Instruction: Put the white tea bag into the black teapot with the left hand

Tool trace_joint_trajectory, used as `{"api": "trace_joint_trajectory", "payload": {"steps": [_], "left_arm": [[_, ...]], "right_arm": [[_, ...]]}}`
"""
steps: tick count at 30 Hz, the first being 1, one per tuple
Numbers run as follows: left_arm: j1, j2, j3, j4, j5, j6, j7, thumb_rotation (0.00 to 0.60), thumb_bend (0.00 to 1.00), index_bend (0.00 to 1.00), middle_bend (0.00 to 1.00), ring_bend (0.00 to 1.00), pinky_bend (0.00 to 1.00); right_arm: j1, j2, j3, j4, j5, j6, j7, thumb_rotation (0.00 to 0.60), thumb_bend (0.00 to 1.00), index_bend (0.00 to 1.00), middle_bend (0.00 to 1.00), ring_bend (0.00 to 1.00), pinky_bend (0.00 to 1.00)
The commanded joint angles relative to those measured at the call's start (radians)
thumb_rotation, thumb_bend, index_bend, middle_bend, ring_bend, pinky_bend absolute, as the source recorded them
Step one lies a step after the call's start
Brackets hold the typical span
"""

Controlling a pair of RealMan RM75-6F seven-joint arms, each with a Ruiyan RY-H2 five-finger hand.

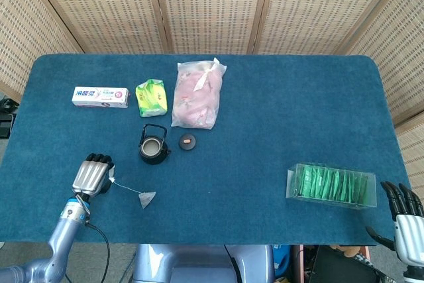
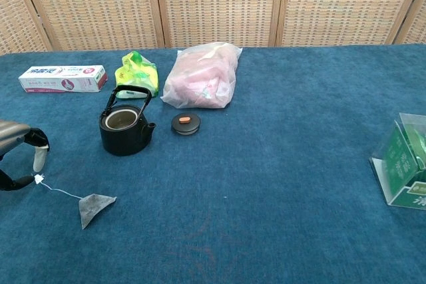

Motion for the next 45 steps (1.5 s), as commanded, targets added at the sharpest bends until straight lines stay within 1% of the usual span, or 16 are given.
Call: {"api": "trace_joint_trajectory", "payload": {"steps": [1,5,9,12,30,40,45], "left_arm": [[0.000,-0.001,0.002,0.001,-0.002,0.003,0.005,0.600,0.38,0.54,0.28,0.20,0.16],[0.000,-0.002,0.003,-0.001,-0.009,0.004,0.014,0.600,0.38,0.54,0.25,0.18,0.13],[0.002,-0.007,0.005,0.001,-0.004,0.015,0.013,0.600,0.38,0.54,0.19,0.12,0.05],[0.002,-0.008,0.006,0.001,-0.004,0.015,0.012,0.600,0.38,0.54,0.15,0.08,0.02],[-0.013,-0.027,0.006,0.013,-0.037,-0.003,0.043,0.600,0.38,0.55,0.14,0.07,0.01],[-0.016,-0.039,0.005,0.023,-0.066,-0.007,0.063,0.600,0.38,0.61,0.14,0.07,0.01],[-0.018,-0.042,0.003,0.026,-0.072,-0.007,0.064,0.600,0.38,0.61,0.14,0.07,0.01]], "right_arm": [[-0.001,0.000,0.000,0.000,0.000,0.001,0.001,0.600,0.01,0.12,0.21,0.08,0.16],[-0.003,0.001,0.000,0.000,0.000,0.003,0.001,0.600,0.01,0.12,0.21,0.08,0.16],[-0.004,0.000,0.000,0.000,0.000,0.003,0.002,0.600,0.01,0.12,0.21,0.08,0.16],[-0.004,0.001,0.001,0.000,0.000,0.003,0.002,0.600,0.01,0.12,0.21,0.08,0.16],[-0.011,0.000,0.004,0.005,0.005,0.007,0.009,0.600,0.01,0.12,0.21,0.08,0.16],[-0.015,0.000,0.004,0.007,0.006,0.010,0.011,0.600,0.01,0.12,0.21,0.08,0.16],[-0.015,0.000,0.005,0.005,0.008,0.008,0.011,0.600,0.01,0.12,0.21,0.08,0.16]]}}
